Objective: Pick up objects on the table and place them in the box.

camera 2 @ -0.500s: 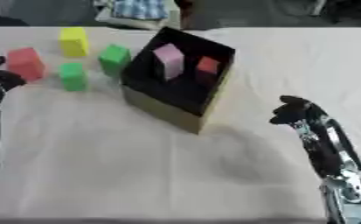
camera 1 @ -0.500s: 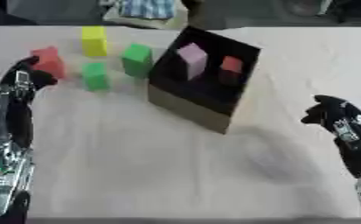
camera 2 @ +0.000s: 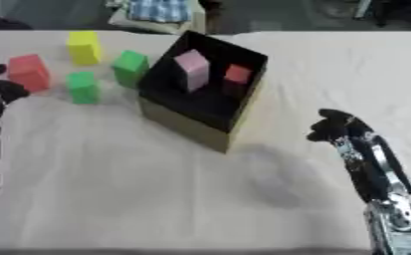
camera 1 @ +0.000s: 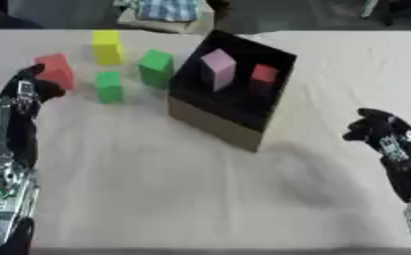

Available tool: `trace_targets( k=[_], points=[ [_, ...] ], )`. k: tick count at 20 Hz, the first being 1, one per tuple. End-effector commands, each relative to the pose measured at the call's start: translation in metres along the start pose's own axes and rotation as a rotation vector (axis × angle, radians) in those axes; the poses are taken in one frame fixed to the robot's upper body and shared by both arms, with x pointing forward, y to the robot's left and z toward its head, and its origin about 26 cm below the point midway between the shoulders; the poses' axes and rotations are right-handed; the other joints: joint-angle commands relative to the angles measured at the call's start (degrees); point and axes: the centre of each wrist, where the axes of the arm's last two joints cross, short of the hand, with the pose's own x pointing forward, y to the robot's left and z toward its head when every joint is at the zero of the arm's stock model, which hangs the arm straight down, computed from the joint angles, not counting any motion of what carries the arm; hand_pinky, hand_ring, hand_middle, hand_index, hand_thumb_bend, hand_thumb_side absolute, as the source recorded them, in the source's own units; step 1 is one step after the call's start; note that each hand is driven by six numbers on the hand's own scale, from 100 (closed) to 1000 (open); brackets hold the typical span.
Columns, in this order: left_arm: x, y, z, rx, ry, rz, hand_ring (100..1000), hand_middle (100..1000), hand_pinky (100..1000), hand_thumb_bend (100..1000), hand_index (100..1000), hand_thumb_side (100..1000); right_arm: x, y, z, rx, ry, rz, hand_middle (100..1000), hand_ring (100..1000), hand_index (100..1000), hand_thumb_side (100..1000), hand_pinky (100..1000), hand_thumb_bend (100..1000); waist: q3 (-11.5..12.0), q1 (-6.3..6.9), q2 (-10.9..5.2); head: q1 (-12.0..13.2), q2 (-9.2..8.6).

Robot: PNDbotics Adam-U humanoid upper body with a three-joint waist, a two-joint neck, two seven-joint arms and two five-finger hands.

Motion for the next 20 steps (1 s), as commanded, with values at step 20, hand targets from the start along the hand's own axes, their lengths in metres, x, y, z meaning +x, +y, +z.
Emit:
trace_targets(
  k=[20],
  points=[
    [0.078,0.038,-0.088,-0.245,-0.258,-0.578,702,640,857,100,881,597,0.005,-0.005,-0.001,0.008,-0.009,0.025,599,601,800,668,682,100,-0.7,0.18,-0.98,-0.4,-0.44]
  ],
)
